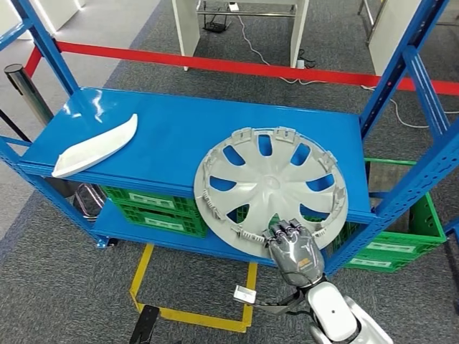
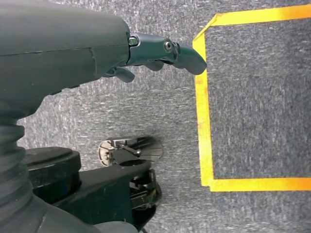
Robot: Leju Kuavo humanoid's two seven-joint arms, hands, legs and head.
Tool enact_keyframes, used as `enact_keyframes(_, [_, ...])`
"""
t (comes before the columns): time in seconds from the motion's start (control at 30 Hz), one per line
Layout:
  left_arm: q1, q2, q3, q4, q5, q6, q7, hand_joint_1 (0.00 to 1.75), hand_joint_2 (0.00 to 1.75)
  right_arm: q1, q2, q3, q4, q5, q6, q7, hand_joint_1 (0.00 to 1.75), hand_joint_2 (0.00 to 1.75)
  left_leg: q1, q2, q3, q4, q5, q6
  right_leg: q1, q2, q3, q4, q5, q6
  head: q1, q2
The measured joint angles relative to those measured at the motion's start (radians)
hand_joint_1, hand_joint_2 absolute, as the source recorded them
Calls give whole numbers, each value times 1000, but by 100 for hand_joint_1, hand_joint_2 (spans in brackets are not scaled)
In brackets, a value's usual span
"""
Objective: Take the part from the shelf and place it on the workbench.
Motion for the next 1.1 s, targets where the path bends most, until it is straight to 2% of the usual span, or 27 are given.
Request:
enact_keyframes(0.07, [0, 0, 1, 0, 1, -2, 0, 0, 175, 1, 0, 0, 1, 0, 0, 0, 154, 175, 1, 0, -6, 0, 7, -12, 3, 1, -4, -3, 8, -19, -3, 0])
enact_keyframes(0.13, [0, 0, 2, 0, 2, -3, 0, 0, 175, 1, 0, 0, 1, -1, 0, 0, 154, 175, 3, 0, -16, 18, -10, -21, 1, -1, -6, -11, 18, -35, -4, 0])
enact_keyframes(0.17, [-1, 0, 2, 0, 2, -3, 0, 0, 175, 0, 0, 1, 2, -1, 0, 0, 154, 175, 4, -1, -29, 51, -35, -25, -1, -2, -6, -15, 23, -43, -4, 0])
enact_keyframes(0.23, [0, 0, 2, 0, 2, -3, 0, 0, 175, -1, 0, 1, 2, 0, 0, 0, 154, 175, 7, -1, -78, 175, -103, -32, -2, -4, -10, -16, 27, -50, -5, 0])
enact_keyframes(0.27, [0, 1, 3, 0, 2, -3, 0, 0, 175, -2, 0, 1, 3, 0, 0, 0, 154, 175, 8, -1, -101, 236, -126, -35, -2, -4, -12, -16, 28, -51, -5, 0])
enact_keyframes(0.3, [1, 1, 3, 0, 2, -3, 0, 0, 175, -1, 0, 1, 4, 0, 0, 0, 154, 175, 9, -1, -113, 272, -134, -36, -2, -4, -14, -14, 29, -51, -5, 0])
enact_keyframes(0.33, [1, 2, 3, 0, 2, -3, 0, 0, 175, -1, 0, 1, 5, 0, 0, 0, 154, 175, 10, -1, -107, 269, -121, -37, -2, -4, -15, -13, 29, -51, -5, 0])
enact_keyframes(0.37, [1, 2, 3, 0, 2, -3, 0, 0, 175, 0, 0, 1, 5, -1, 0, 0, 154, 175, 11, -1, -84, 228, -93, -36, -2, -4, -16, -12, 30, -50, -5, 0])
enact_keyframes(0.43, [0, 2, 3, 0, 2, -3, 0, 0, 175, -1, 0, 1, 5, -1, 0, 0, 154, 175, 13, -2, -19, 95, -36, -34, -1, -2, -19, -7, 30, -43, -7, 0])
enact_keyframes(0.47, [0, 2, 3, 0, 2, -3, 0, 0, 175, -1, 0, 1, 5, -1, 0, 0, 154, 175, 12, -3, 4, 45, -24, -30, 0, -1, -23, -4, 31, -37, -7, 0])
enact_keyframes(0.5, [-1, 2, 3, 0, 2, -3, -1, 0, 175, -2, 0, 1, 5, -1, 0, 0, 154, 175, 10, -4, 14, 19, -23, -27, 2, -1, -28, -2, 32, -31, -8, 0])
enact_keyframes(0.57, [0, 2, 3, 0, 2, -3, -1, 0, 175, -3, 0, 2, 5, -1, 0, 0, 154, 175, 7, -6, 10, 12, -27, -14, 2, -2, -35, -2, 37, -18, -8, 0])
enact_keyframes(0.63, [1, 1, 4, 0, 2, -3, -1, 0, 175, -3, 0, 2, 5, -1, 0, 0, 154, 175, 7, -6, 6, 10, -21, 1, -1, -3, -48, 13, 22, -8, -7, 0])
enact_keyframes(0.7, [-1, 1, 4, 0, 2, -2, -1, 0, 175, -4, 0, 3, 5, -1, 0, 0, 154, 175, 8, -5, 2, 7, -15, 13, -2, -2, -89, 101, -34, -4, -6, 0])
enact_keyframes(0.77, [-1, 1, 4, 0, 2, -2, -1, 0, 175, -4, 0, 4, 5, -1, 0, 0, 154, 175, 3, -4, -3, 8, -11, 21, 0, -2, -149, 239, -95, -3, -5, 0])
enact_keyframes(0.8, [0, 1, 4, 0, 2, -2, -1, 0, 175, -2, 0, 5, 5, -1, 0, 0, 154, 175, 0, -4, -5, 8, -10, 23, 0, -2, -166, 282, -106, -4, -5, 0])
enact_keyframes(0.83, [1, 1, 4, 0, 2, -2, -1, 0, 175, -1, 0, 6, 5, -1, 0, 0, 154, 175, -3, -4, -6, 8, -9, 24, 1, -2, -166, 288, -98, -7, -5, 0])
enact_keyframes(0.87, [1, 1, 4, 0, 2, -2, -1, 0, 175, 0, 0, 6, 6, -1, 0, 0, 154, 175, -6, -5, -7, 8, -8, 25, 3, -2, -146, 252, -72, -13, -5, 0])
enact_keyframes(0.93, [1, 0, 4, 0, 2, -2, -1, 0, 175, -1, 0, 6, 5, -1, 0, 0, 154, 175, -11, -6, -6, 9, -7, 25, 10, -3, -71, 115, -13, -29, -6, 0])
enact_keyframes(0.97, [0, -1, 4, 0, 2, -2, -1, 0, 175, -2, 0, 6, 5, -1, 0, 0, 154, 175, -14, -6, -8, 11, -6, 23, 13, -4, -38, 54, 4, -36, -6, 0])
enact_keyframes(1.0, [0, -2, 4, 0, 2, -2, -1, 0, 175, -4, 0, 6, 5, -1, 0, 0, 154, 175, -16, -5, -12, 13, -6, 22, 15, -5, -19, 14, 11, -38, -6, 0])
enact_keyframes(1.1, [0, -2, 4, 0, 2, -4, -1, 0, 175, -5, 0, 7, 5, -1, 0, 0, 154, 175, -16, -4, -21, 17, -2, 21, 17, -3, -12, -8, 13, -30, -7, 0])
